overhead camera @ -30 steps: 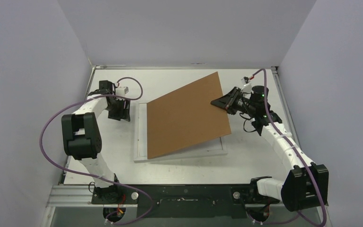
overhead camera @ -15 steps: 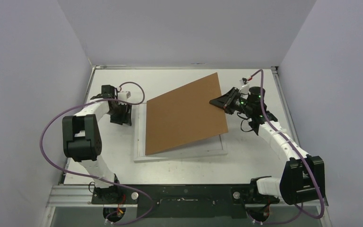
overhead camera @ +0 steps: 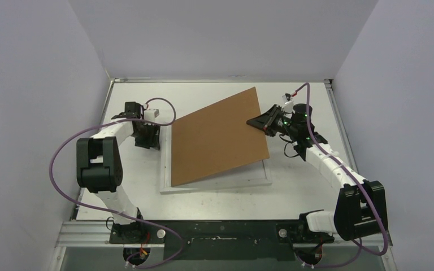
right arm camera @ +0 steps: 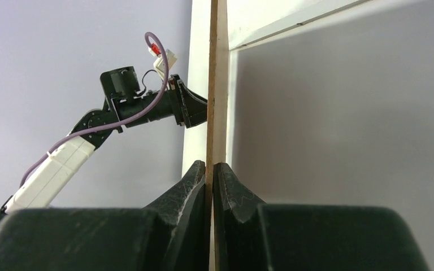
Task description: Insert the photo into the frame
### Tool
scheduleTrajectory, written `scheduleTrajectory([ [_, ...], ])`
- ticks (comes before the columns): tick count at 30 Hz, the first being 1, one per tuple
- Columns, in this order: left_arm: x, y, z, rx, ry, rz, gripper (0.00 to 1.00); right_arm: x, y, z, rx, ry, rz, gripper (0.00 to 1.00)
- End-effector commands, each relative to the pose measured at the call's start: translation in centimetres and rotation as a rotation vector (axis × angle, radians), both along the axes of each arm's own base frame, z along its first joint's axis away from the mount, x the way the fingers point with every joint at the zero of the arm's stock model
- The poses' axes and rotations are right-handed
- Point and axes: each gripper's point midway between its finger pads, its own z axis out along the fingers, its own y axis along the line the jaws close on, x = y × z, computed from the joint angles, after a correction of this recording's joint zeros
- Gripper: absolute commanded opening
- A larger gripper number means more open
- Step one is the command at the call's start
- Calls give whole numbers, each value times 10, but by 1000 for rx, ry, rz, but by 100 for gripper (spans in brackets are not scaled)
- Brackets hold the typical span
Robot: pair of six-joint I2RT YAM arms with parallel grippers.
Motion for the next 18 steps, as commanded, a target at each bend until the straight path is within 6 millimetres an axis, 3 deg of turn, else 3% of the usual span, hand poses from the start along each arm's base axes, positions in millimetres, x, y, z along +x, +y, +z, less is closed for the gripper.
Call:
scheduleTrajectory([
  [1,9,-7,13,-22,-63,-10,47,6,4,29,46,-112,0,5],
  [18,6,-13,10,-29,-49,-15,47,4,7,13,36,-78,8,5],
])
